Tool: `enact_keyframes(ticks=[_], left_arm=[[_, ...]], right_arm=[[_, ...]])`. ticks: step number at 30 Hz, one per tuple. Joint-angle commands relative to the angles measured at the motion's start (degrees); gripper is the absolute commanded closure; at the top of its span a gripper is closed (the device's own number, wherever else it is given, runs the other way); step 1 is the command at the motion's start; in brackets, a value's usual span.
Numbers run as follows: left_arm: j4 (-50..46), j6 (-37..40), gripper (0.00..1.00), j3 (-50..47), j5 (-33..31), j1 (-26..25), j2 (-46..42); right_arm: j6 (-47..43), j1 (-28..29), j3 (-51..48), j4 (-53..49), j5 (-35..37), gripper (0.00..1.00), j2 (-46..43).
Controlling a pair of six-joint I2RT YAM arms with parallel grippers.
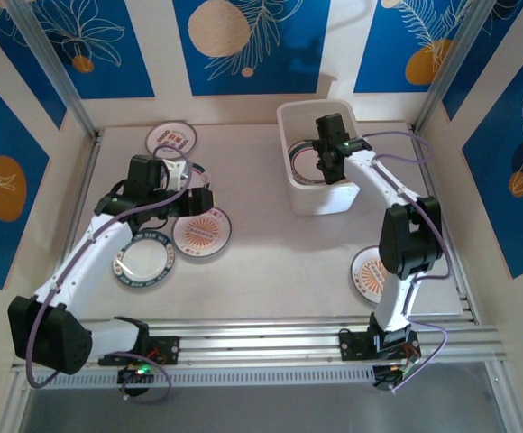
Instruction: Place the plates into the plastic bin on the countertop
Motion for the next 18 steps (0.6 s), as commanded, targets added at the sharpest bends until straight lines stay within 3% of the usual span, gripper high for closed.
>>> enact_keyframes(ticks=[1,11,18], left_arm=[[2.87,-1.35,0.35,-2.17,1.58,0.77,-2.50],[5.97,-2.43,0.34,-8.80,3.53,0.69,-6.50],[8.98,-4.31,0.34,-12.03,5.52,0.52,-6.74]], right_arm=[[-4.34,1.25,-1.83,0.40,0.64,0.19,-5.72],[-20.93,5.78,-13.18,0.38,4.51,0.21,-28.09],[-18.29,8.14,-28.87,-9.25,3.34,0.38,-47.99]])
